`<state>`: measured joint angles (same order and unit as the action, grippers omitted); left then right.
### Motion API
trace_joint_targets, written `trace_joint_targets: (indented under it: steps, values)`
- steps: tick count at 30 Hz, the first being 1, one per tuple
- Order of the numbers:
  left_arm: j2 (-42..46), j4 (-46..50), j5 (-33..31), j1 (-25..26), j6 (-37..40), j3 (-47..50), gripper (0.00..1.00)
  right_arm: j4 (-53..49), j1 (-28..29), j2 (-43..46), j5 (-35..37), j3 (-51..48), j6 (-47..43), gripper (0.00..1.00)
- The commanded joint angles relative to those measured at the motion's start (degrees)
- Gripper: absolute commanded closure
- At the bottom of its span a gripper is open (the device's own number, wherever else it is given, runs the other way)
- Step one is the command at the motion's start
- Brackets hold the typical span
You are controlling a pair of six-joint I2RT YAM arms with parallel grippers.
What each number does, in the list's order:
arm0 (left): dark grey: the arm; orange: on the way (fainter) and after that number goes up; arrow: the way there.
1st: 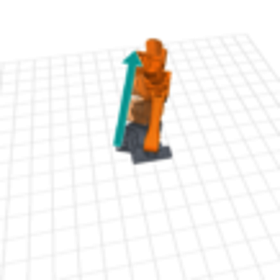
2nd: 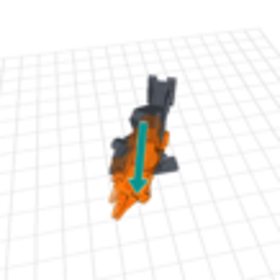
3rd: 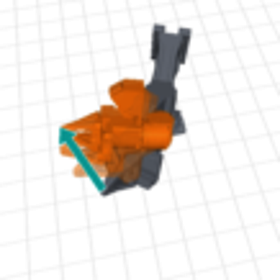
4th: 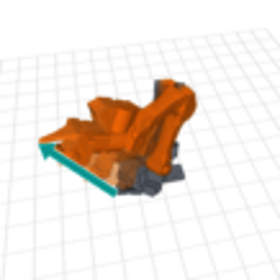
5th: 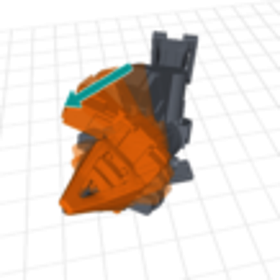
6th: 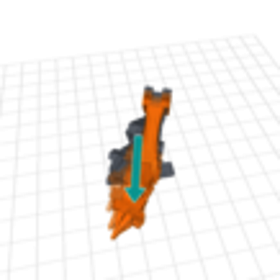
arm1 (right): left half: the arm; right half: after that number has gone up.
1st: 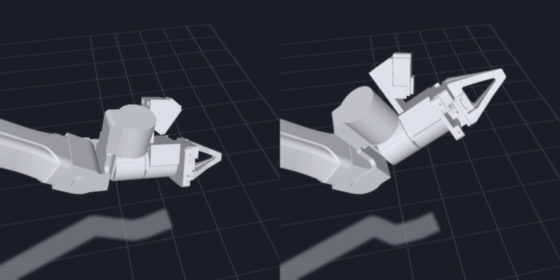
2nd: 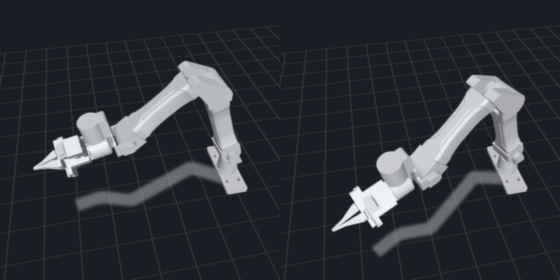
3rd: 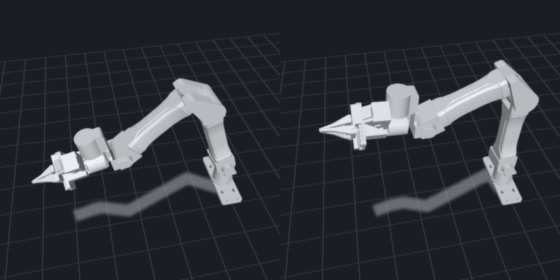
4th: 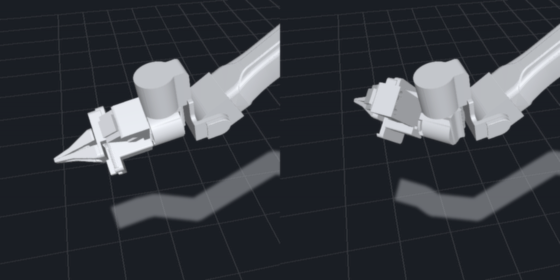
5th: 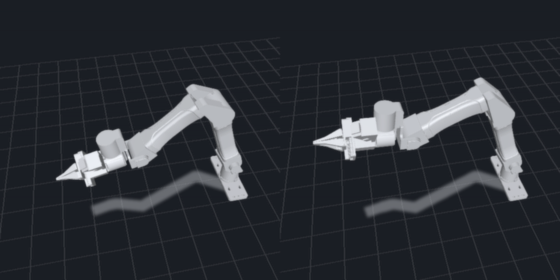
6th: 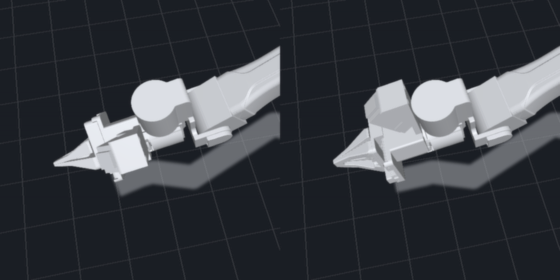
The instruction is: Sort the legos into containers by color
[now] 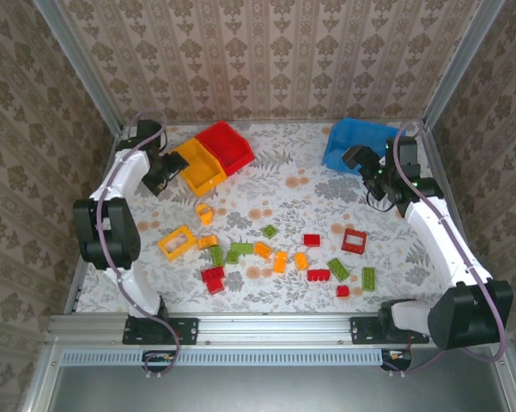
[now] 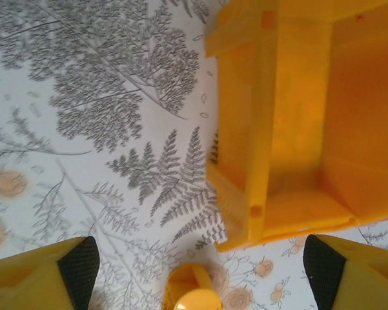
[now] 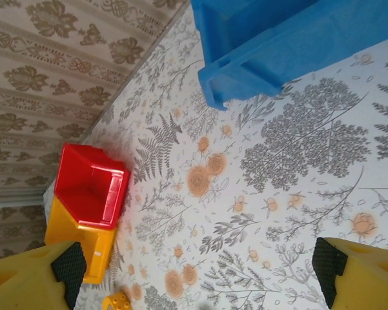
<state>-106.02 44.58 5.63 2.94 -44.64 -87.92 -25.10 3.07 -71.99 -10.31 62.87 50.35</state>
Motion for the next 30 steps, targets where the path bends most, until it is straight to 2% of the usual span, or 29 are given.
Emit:
trace_joint_targets:
  steps: [1,7,12,18,26,30]
  values:
    - [-4.19,1.83,2.15,-0.09,2.86,-5.22,0.17,2.22,0.15,-1.93,-4.05,2.02,2.11,0.06]
    - [-11.3,5.05,1.2,-0.05,4.81,-10.16,0.25,3.72,-0.48,-6.36,-4.44,3.11,3.25,0.13]
    - [-13.62,5.14,0.3,0.64,6.72,-11.86,0.34,5.09,-1.55,-11.88,-2.32,5.7,4.78,0.14]
    - [-16.1,7.14,-2.38,2.26,11.0,-14.74,0.51,7.27,-3.36,-18.47,0.05,9.33,7.8,0.14]
    - [-16.37,8.95,-4.92,5.27,15.92,-16.22,0.75,2.86,-4.8,-27.42,8.55,17.78,12.93,0.14]
    - [-15.56,10.42,-6.1,7.28,17.79,-16.18,0.82,1.53,-5.52,-32.2,11.4,21.79,16.07,0.12]
